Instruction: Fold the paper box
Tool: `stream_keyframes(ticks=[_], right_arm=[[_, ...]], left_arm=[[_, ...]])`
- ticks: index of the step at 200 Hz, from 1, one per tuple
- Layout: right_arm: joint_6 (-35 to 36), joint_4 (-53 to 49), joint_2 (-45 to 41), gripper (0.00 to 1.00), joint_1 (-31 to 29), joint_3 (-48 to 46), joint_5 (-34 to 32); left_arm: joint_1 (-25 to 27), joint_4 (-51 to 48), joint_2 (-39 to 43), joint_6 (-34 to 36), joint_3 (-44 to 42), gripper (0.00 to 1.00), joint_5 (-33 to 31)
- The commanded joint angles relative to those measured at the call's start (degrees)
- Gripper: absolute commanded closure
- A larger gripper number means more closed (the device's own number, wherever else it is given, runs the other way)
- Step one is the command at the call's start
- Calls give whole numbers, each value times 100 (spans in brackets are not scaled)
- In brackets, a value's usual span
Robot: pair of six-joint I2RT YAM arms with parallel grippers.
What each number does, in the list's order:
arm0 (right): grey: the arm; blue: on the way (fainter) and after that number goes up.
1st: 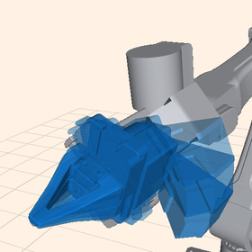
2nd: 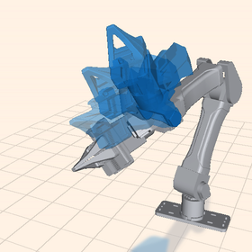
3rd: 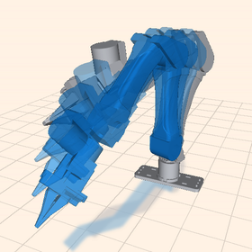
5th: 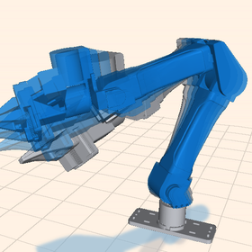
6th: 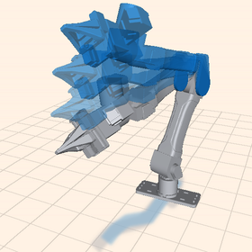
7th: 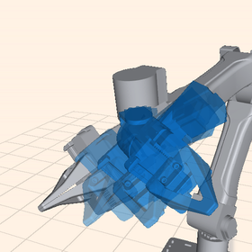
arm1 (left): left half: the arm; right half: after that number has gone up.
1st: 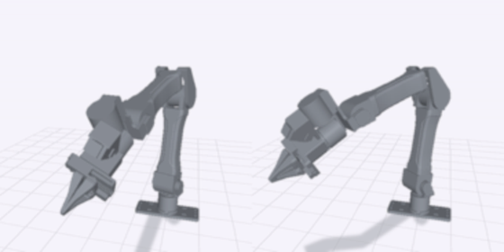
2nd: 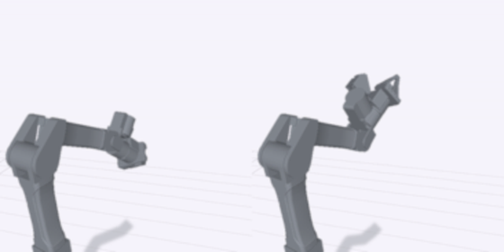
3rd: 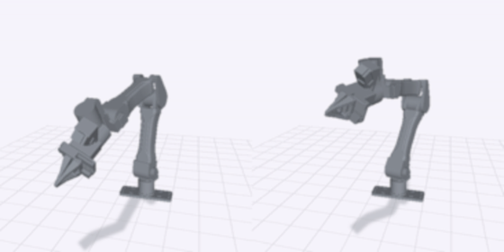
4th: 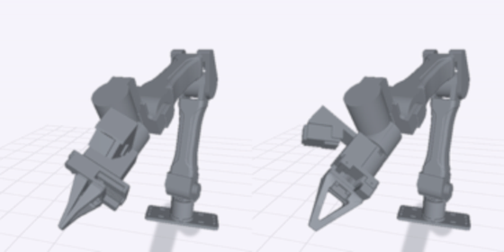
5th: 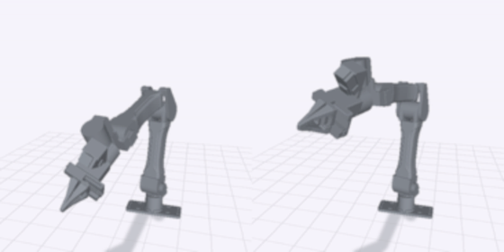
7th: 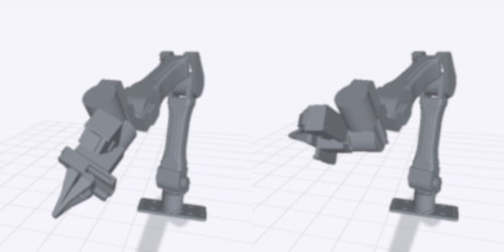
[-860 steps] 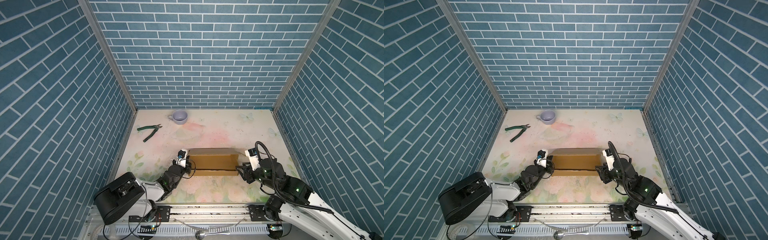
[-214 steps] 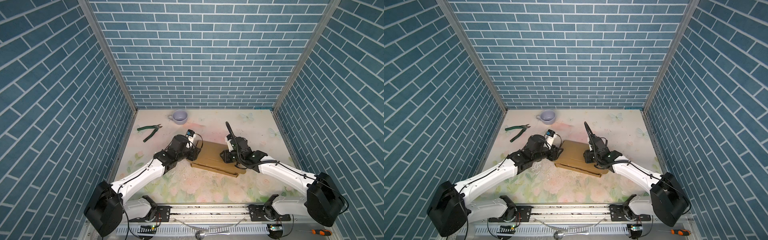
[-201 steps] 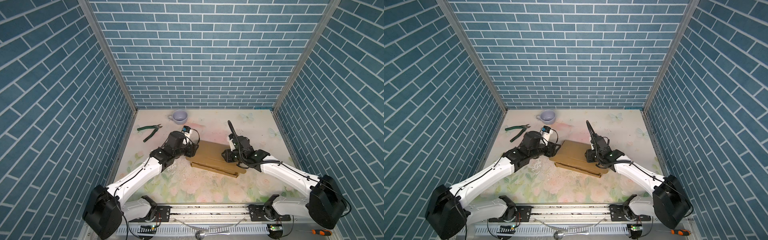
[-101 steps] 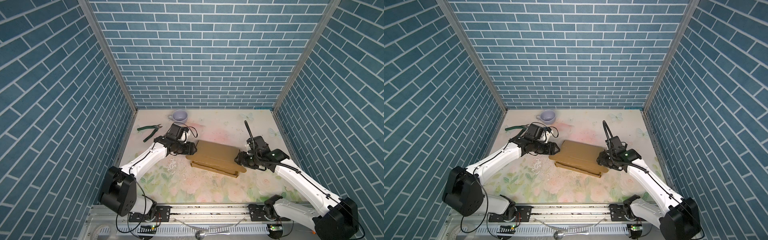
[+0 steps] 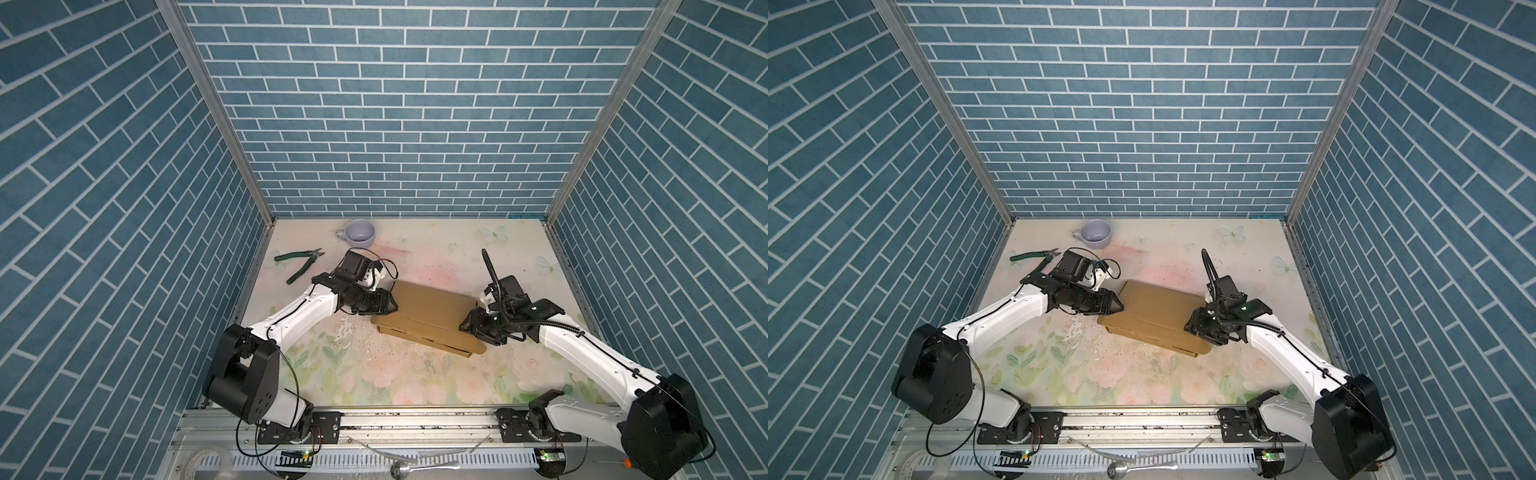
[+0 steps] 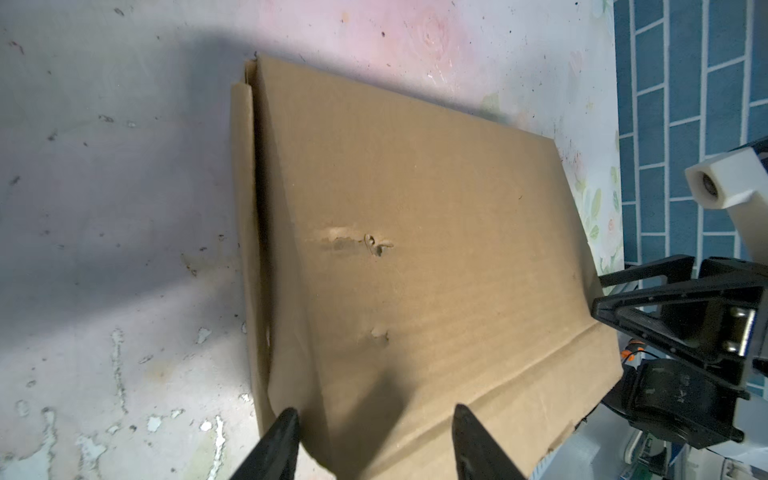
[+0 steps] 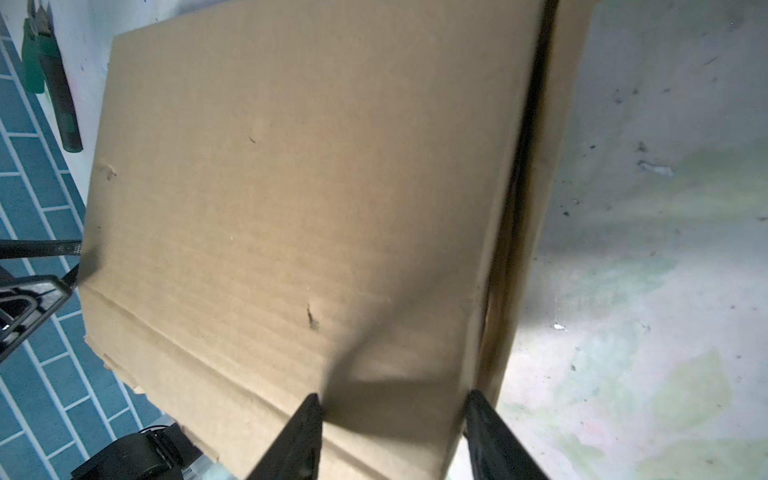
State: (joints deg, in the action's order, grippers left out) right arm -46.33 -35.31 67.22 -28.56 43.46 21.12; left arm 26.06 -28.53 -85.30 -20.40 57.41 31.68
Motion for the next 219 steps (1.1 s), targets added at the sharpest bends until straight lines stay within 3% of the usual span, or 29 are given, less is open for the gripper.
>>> stream_keyframes(ticks=[1,34,64,80,106,147,168,186,219], right_arm=[[-148,221,85,49,41,-152,231],[-157,345,145,55,59,-169,298],[112,238,359,63,52,-227,-114],[377,17,573,63,37,-226,-506],[738,-554,580,56,-85,218,-1160],[1235,-1626,380,50,-245,1129,-2060],[1118,-1551,511,50,-560,1306,-2086],[802,-846,640,56,-849,1156,-1749],[430,207,825,62,-832,717,-1315]], left_arm=[[-10,178,-130,-34,-144,44,290],[-8,488,-266,-203,-400,57,543],[19,-133,-353,206,-329,67,-443],[77,-292,-440,299,-293,67,-747],[296,-301,-593,283,-287,60,-992],[329,-316,-673,181,-403,61,-1272],[338,-234,-666,91,-471,62,-1259],[359,-188,-671,18,-519,62,-1246],[357,-295,-548,7,-450,60,-1323]])
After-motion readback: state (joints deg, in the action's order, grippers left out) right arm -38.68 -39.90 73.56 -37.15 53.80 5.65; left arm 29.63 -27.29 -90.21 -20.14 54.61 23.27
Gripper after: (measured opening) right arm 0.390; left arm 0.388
